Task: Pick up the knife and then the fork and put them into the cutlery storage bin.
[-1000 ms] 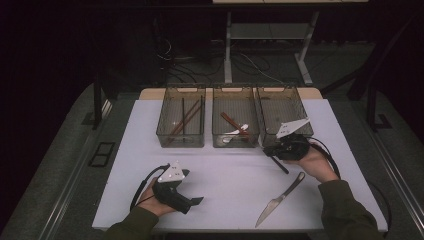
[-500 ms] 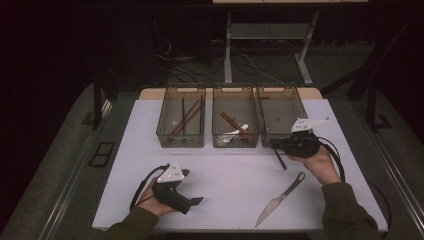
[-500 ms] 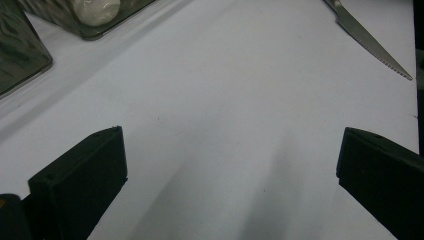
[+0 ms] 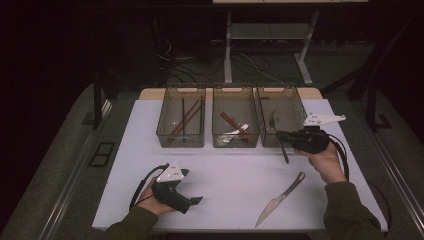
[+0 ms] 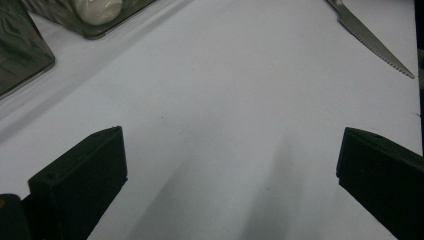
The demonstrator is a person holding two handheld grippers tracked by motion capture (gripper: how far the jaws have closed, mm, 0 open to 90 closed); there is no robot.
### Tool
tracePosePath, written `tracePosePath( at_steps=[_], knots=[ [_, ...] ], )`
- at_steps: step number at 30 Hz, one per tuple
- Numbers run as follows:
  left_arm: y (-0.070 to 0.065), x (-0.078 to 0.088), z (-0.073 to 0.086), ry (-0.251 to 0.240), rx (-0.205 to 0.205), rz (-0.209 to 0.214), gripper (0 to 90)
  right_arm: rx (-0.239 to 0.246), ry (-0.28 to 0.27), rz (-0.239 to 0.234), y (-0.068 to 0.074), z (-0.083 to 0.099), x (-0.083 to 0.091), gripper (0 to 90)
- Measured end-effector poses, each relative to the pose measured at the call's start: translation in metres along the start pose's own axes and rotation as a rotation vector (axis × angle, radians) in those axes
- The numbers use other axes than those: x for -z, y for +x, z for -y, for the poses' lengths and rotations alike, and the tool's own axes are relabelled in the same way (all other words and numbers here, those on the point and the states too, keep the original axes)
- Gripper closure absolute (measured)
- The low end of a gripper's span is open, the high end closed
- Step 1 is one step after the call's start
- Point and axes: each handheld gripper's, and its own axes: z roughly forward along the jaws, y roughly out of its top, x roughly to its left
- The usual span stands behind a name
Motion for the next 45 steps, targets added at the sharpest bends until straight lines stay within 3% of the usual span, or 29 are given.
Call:
tracePosePath(
  at_steps=[4, 12, 25, 32, 45],
  knots=[
    [0.002, 0.001, 0.001, -0.014, 0.019, -0.002, 0.0, -0.005, -0.021, 0.017, -0.001, -0.001, 0.003, 85.5],
    [0.002, 0.001, 0.000, -0.018, 0.017, 0.002, 0.0, -0.004, -0.039, 0.044, -0.004, -0.009, 0.009, 85.5],
    [0.001, 0.001, 0.000, -0.019, 0.019, 0.004, 0.0, -0.008, -0.074, 0.107, -0.018, -0.036, 0.021, 85.5],
    [0.001, 0.001, 0.000, -0.022, 0.021, 0.004, 0.0, -0.006, -0.070, 0.162, -0.029, -0.045, 0.026, 85.5],
    [0.001, 0.001, 0.000, -0.022, 0.019, 0.006, 0.0, -0.052, -0.055, 0.285, -0.058, -0.055, 0.027, 85.5]
  ],
)
